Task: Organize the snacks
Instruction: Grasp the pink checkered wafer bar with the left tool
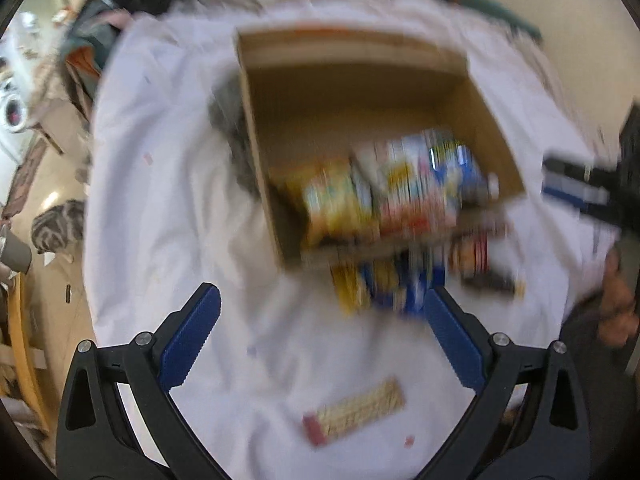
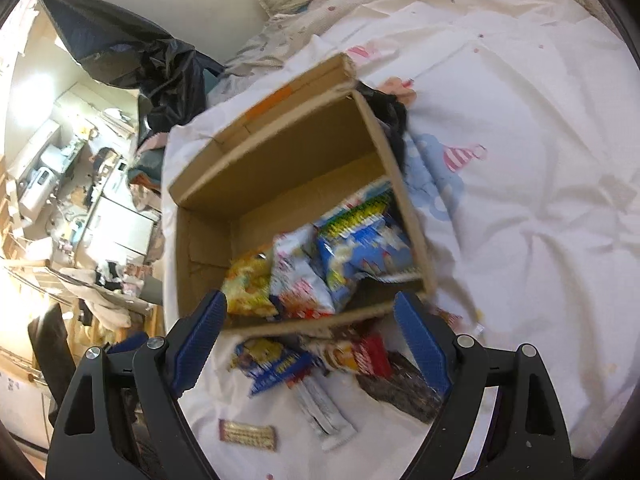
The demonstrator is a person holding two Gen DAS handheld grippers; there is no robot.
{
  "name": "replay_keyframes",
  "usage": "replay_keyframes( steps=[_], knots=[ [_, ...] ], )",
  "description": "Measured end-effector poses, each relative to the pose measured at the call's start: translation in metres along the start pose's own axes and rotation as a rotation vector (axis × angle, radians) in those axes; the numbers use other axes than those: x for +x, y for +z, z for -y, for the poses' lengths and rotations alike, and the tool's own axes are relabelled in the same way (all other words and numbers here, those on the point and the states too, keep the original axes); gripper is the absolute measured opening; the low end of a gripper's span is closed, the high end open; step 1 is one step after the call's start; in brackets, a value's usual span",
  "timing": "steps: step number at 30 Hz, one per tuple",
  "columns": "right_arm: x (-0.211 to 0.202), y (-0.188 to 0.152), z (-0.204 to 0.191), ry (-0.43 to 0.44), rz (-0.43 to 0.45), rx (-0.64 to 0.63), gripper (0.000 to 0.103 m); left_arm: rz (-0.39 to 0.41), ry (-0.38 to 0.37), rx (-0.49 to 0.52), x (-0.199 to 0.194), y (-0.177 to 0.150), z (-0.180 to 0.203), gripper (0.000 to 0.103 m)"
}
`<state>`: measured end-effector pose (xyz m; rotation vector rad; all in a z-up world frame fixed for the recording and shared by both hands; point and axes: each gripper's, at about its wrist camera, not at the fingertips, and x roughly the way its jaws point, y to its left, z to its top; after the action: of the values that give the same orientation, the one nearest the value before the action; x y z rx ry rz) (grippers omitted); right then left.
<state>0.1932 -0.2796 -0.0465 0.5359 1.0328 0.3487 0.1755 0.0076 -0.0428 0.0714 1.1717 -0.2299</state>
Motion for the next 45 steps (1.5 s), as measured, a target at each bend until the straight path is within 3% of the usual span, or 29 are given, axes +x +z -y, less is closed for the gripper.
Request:
replay_keyframes(
  steps=[3,7,10,12,13,15,16,17,19,23,26,27,29,30,32,34,36,37,41,45],
  knots=[
    [-0.007,-0.007,0.013,-0.013,0.004,0.029,0.088,-0.215,-0.084,0.102,0.035,-0.025,0.016,0.101],
    [-0.018,-0.013,0.025,-0.007,0.013,0.069,0.088,-0.284,-0.022,0.300,0.053,-0.048,0.043,0.101],
    [-0.025,-0.016,0.028,0.001,0.026,0.085,0.088,-0.328,0.008,0.378,0.066,-0.058,0.051,0.100],
    [-0.027,-0.019,0.031,0.003,0.029,0.095,0.088,-0.348,0.035,0.413,0.076,-0.063,0.056,0.076],
    [-0.028,-0.020,0.031,0.005,0.027,0.099,0.088,-0.366,0.041,0.428,0.081,-0.065,0.058,0.053],
    [-0.027,-0.020,0.032,0.007,0.020,0.098,0.088,-0.384,0.012,0.413,0.086,-0.067,0.061,0.037],
    [-0.027,-0.020,0.031,0.005,0.020,0.094,0.088,-0.384,-0.017,0.414,0.085,-0.067,0.065,0.014],
    [-0.026,-0.020,0.031,0.000,0.021,0.091,0.088,-0.369,-0.012,0.426,0.082,-0.067,0.069,0.005],
    [-0.024,-0.019,0.032,-0.003,0.017,0.095,0.088,-0.336,-0.011,0.423,0.074,-0.063,0.073,0.003],
    [-0.018,-0.019,0.038,-0.021,-0.004,0.118,0.088,-0.317,-0.105,0.394,0.055,-0.057,0.076,0.003],
    [-0.014,-0.021,0.040,-0.031,-0.021,0.128,0.088,-0.308,-0.046,0.381,0.055,-0.053,0.072,0.010],
    [-0.013,-0.021,0.039,-0.036,-0.024,0.126,0.088,-0.325,-0.029,0.380,0.058,-0.055,0.070,0.019],
    [-0.011,-0.022,0.037,-0.048,-0.032,0.116,0.088,-0.368,-0.002,0.407,0.064,-0.060,0.068,0.085],
    [-0.010,-0.023,0.036,-0.050,-0.035,0.110,0.088,-0.364,0.007,0.437,0.062,-0.064,0.065,0.089],
    [-0.008,-0.024,0.033,-0.054,-0.041,0.097,0.088,-0.381,-0.020,0.525,0.068,-0.074,0.078,0.089],
    [-0.006,-0.025,0.032,-0.061,-0.044,0.086,0.088,-0.426,-0.030,0.538,0.080,-0.081,0.083,0.086],
    [-0.005,-0.025,0.031,-0.062,-0.050,0.082,0.088,-0.453,-0.003,0.539,0.091,-0.083,0.083,0.060],
    [-0.005,-0.025,0.031,-0.063,-0.052,0.081,0.088,-0.449,-0.010,0.524,0.090,-0.080,0.082,0.024],
    [-0.004,-0.027,0.033,-0.065,-0.069,0.078,0.088,-0.355,-0.061,0.478,0.060,-0.065,0.087,0.022],
    [0.016,-0.037,0.022,-0.031,-0.188,0.018,0.088,-0.244,-0.132,0.351,0.019,-0.051,0.077,0.022]
  ],
)
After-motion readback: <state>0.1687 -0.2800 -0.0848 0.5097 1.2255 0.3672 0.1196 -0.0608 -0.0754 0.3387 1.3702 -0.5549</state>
